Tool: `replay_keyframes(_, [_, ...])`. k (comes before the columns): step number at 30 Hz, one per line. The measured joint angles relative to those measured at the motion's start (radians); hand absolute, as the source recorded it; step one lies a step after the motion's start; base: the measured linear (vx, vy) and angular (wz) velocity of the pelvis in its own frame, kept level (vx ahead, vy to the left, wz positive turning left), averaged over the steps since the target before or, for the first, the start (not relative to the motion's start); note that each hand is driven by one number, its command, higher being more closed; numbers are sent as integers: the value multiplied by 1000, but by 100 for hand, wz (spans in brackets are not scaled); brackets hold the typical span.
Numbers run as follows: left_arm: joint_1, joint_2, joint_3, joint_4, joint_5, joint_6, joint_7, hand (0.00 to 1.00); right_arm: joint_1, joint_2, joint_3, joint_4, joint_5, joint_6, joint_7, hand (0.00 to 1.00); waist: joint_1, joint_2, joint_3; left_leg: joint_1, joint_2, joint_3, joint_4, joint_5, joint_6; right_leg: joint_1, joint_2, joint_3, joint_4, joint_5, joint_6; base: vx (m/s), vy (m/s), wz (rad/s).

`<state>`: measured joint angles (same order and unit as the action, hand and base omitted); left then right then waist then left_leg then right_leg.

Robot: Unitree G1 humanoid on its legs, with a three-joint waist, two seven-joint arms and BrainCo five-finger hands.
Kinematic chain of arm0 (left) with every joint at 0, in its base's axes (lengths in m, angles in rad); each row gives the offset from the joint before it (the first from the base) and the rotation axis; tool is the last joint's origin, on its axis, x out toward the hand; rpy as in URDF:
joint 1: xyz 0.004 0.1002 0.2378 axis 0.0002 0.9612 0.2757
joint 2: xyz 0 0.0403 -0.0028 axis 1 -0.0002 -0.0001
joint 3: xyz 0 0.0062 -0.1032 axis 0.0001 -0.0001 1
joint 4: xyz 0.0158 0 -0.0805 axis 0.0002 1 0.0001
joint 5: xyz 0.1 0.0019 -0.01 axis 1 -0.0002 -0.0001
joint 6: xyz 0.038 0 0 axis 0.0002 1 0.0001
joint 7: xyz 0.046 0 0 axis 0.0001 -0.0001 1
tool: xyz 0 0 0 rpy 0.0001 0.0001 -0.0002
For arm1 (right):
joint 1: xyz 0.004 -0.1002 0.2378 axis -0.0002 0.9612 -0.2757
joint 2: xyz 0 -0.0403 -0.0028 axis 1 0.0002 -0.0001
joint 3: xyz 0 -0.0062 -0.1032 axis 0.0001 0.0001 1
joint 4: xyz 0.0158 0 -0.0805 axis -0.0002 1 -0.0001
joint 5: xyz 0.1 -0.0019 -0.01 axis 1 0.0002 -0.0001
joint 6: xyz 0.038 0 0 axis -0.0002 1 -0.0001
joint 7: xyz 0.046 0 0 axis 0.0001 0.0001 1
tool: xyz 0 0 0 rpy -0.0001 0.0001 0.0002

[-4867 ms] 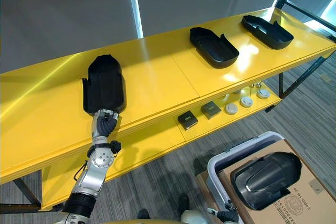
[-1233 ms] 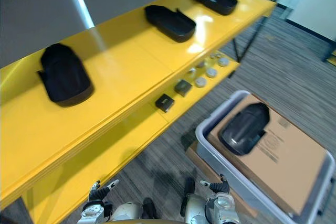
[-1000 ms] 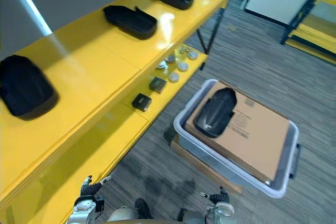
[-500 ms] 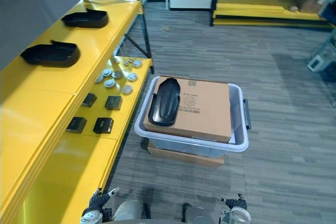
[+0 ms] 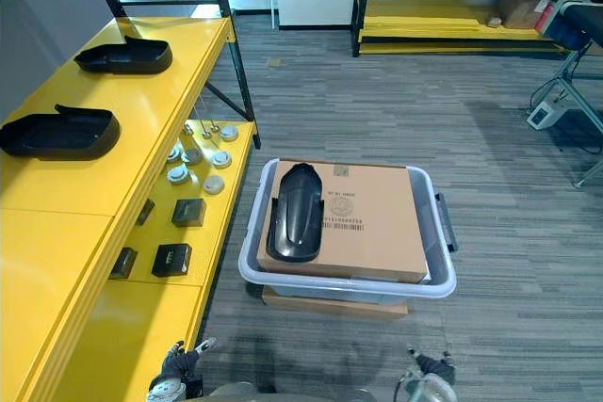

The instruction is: Walk over and take plastic housings, then place them on the shelf

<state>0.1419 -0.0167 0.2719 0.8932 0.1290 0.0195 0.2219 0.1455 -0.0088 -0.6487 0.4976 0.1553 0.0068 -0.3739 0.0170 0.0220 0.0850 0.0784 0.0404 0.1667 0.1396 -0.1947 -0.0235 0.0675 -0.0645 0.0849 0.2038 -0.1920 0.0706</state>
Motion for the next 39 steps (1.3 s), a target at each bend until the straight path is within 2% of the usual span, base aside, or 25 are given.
replay_keyframes(2, [8,-15,4,-13,1,4,0,0,23,-8,-20,-236,-16,-1,-47,0,-2,1,-2,6,0,0,-1,0,0,8,-2,-12,-6,4,7,77,-4,2])
replay_keyframes(6, [17,-17,-5,-24,2,4,0,0,7,-46,-4,-453,-70,-26,-87,0,-2,-16,-16,10,0,-4,-1,13,-2,37,-7,-50,-45,26,8,60,-4,8])
replay_keyframes(9, [23,-4,-33,-27,3,3,0,0,-14,-73,99,-568,-111,-48,-86,0,-2,-31,-27,15,-1,-18,0,13,-2,53,-8,-58,-59,27,8,67,-18,7])
replay_keyframes(12, [26,16,-83,-29,4,-6,-4,0,-71,-130,249,-598,-174,-61,-37,0,-2,-32,-31,7,-5,-40,-1,33,8,53,-7,-60,-65,42,-4,70,-22,10])
replay_keyframes(16, [26,35,-115,-36,10,-18,-5,0,-143,-215,384,-546,-230,-91,46,0,-1,-34,-30,-9,-3,-91,-1,90,3,35,-3,-106,-11,80,0,89,-31,38])
replay_keyframes(17, [23,34,-116,-37,18,-19,-5,0,-178,-247,420,-496,-253,-93,72,0,2,5,-11,-11,33,-116,7,97,6,-49,31,-118,105,35,-1,56,-41,31])
replay_keyframes(18, [26,43,-116,-33,22,-20,-5,0,-186,-254,435,-482,-266,-94,82,0,2,3,-14,-16,39,-127,7,98,4,-43,41,-121,14,10,-5,44,-39,29])
replay_keyframes(19, [27,63,-116,-33,22,-26,-5,0,-196,-260,464,-469,-285,-95,93,0,8,-18,-13,-28,25,-139,15,99,3,-31,31,-126,-154,92,-13,68,-42,33])
replay_keyframes(20, [19,91,-116,-32,22,-28,-5,0,-205,-263,483,-465,-306,-97,101,0,9,-63,-3,-41,-10,-147,31,91,-4,-56,-6,-139,-186,175,-16,168,-70,39])
replay_keyframes(21, [12,97,-120,-18,25,-26,-5,0,-227,-290,505,-425,-333,-96,117,0,7,-52,-3,-60,-3,-168,41,81,-15,-59,-2,-157,-190,170,-27,149,-74,35])
replay_keyframes(23, [16,84,-125,-15,33,-26,-4,0,-267,-320,542,-348,-368,-76,125,0,9,-21,15,-72,4,-190,32,82,-15,-64,0,-173,-193,171,-26,83,-44,29])
replay_keyframes(24, [15,80,-125,-13,34,-26,-4,0,-276,-324,549,-320,-374,-69,128,0,9,-14,18,-74,3,-195,30,82,-15,-64,0,-178,-193,171,-26,21,-6,27])
replay_keyframes(26, [13,77,-140,-9,34,-26,-3,0,-309,-323,558,-201,-408,-25,132,0,21,2,23,-94,-7,-218,27,82,-15,-75,-5,-208,-193,171,-26,6,18,26])
replay_keyframes(32, [7,85,-147,-10,39,-26,1,0,-361,-292,589,-77,-479,38,130,0,28,-3,35,-138,-24,-286,-2,83,-14,-92,-21,-272,-211,179,-17,-13,36,37])
replay_keyframes(35, [11,87,-147,-10,39,-25,2,0,-394,-264,594,-33,-482,44,133,0,31,-5,46,-144,-37,-300,-4,89,-5,-89,-26,-277,-225,200,-13,-35,41,15])
replay_keyframes(39, [-2,97,-147,-12,40,-25,2,0,-441,-244,635,29,-522,44,139,0,53,-20,75,-160,-62,-302,-4,102,10,-90,-48,-277,-263,236,-1,-73,64,0])
